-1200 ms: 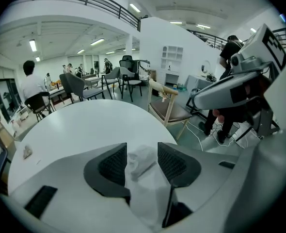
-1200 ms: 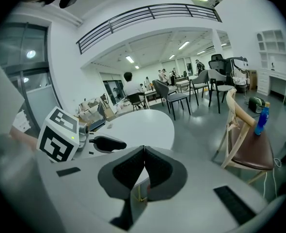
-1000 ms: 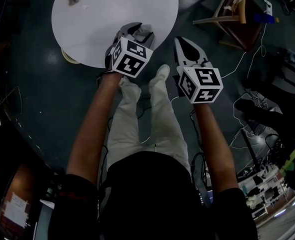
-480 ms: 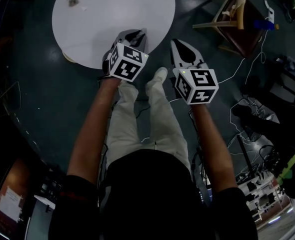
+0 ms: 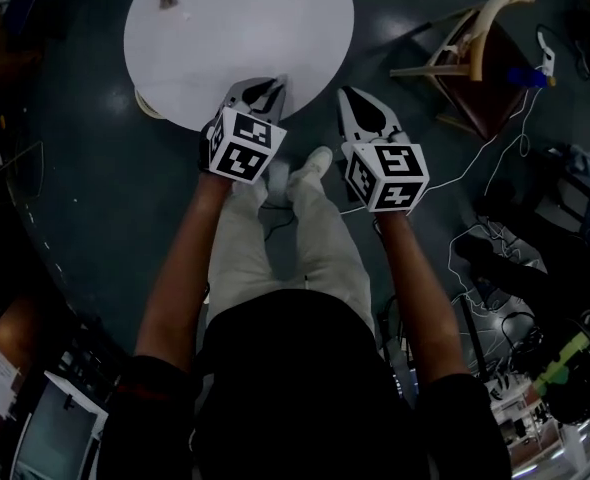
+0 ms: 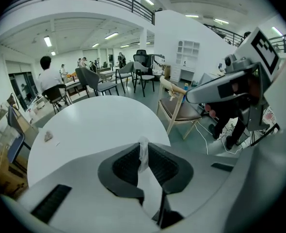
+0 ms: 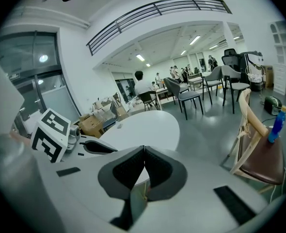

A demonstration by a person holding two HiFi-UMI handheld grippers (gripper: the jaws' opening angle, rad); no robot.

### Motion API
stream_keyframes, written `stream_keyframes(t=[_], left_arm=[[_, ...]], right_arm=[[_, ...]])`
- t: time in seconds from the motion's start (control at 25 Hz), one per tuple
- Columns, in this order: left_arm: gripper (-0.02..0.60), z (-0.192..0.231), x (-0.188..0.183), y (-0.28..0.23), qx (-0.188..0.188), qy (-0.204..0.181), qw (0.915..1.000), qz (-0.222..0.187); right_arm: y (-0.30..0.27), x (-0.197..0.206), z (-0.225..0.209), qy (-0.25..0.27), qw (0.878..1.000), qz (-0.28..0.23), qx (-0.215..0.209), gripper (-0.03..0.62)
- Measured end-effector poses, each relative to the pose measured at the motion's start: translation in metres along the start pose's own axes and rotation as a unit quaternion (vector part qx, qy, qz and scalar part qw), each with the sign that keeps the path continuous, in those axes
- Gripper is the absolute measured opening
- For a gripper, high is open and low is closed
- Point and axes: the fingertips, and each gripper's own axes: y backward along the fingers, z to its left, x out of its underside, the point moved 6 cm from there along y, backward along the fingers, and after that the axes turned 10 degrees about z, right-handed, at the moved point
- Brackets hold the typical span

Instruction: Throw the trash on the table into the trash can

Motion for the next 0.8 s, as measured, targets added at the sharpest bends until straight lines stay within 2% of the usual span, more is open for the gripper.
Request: stream_keyframes(t=[0.2,0.4,0.8], left_arm=[[0.058,-0.001,0.003,0.02,-0.005,0.028,0.9994,-0.018],[0.058,0.007,0.014,0.025,-0.002,0.04,0.9989,-0.024],[0.058,0.062,0.07,0.048,0.015,0.042,0.9982,-0.04]], right_arm=[[0.003,-0.007,0.011,0.015,1.0,0.0,-0.008,0.018],[-0.01,-0.009,0.026,0.027,1.0,0.0,-0.002,0.018],[-0.055,0.005,0.105,0.023,1.0,0.007,0.006,0.018]])
